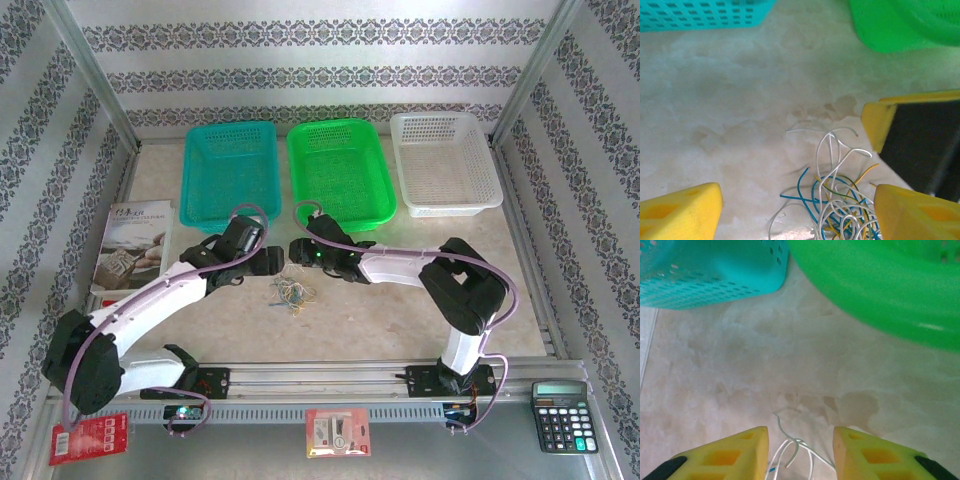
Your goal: Untangle the cables
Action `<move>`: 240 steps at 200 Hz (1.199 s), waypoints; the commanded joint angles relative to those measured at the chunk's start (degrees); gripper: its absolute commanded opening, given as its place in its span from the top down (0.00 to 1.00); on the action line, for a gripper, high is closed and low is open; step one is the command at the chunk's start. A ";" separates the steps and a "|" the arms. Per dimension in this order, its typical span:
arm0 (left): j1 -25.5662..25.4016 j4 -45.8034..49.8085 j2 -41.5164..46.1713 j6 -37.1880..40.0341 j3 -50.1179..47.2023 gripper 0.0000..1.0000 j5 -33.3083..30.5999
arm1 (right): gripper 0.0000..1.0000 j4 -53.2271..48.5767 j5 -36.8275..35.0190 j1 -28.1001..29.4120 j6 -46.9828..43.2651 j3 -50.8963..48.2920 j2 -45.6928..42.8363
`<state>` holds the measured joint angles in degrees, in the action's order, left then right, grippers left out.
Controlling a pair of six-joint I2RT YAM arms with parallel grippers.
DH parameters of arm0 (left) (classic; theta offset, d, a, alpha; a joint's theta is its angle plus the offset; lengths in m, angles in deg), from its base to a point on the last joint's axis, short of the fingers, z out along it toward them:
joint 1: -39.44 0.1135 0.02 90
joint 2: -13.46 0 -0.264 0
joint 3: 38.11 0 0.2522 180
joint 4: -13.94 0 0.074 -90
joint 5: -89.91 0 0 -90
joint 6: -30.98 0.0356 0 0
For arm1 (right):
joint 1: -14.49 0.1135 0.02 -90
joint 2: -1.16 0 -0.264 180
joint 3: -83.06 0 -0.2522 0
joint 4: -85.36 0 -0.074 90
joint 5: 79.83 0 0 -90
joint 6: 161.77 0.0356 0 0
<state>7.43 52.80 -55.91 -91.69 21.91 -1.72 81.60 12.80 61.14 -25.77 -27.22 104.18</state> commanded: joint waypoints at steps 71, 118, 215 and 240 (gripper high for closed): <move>1.33 0.69 3.44 -3.05 -2.21 0.18 -3.73 | 0.63 -3.21 -1.49 1.16 -2.05 5.07 4.59; 1.41 0.21 3.43 -3.20 -2.57 0.18 -3.23 | 0.67 -3.63 -1.01 1.24 -2.26 6.31 6.18; 1.44 -0.05 4.20 -3.48 -3.08 0.17 -2.94 | 0.74 -4.00 0.27 1.33 -2.14 7.76 7.97; 1.42 -0.09 4.16 -3.53 -3.01 0.17 -2.94 | 0.73 -4.02 0.43 1.44 -2.14 7.67 8.10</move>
<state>8.06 52.78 -52.74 -94.31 19.36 -4.65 78.47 12.61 61.64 -27.19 -20.51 111.16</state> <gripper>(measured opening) 0.830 0.271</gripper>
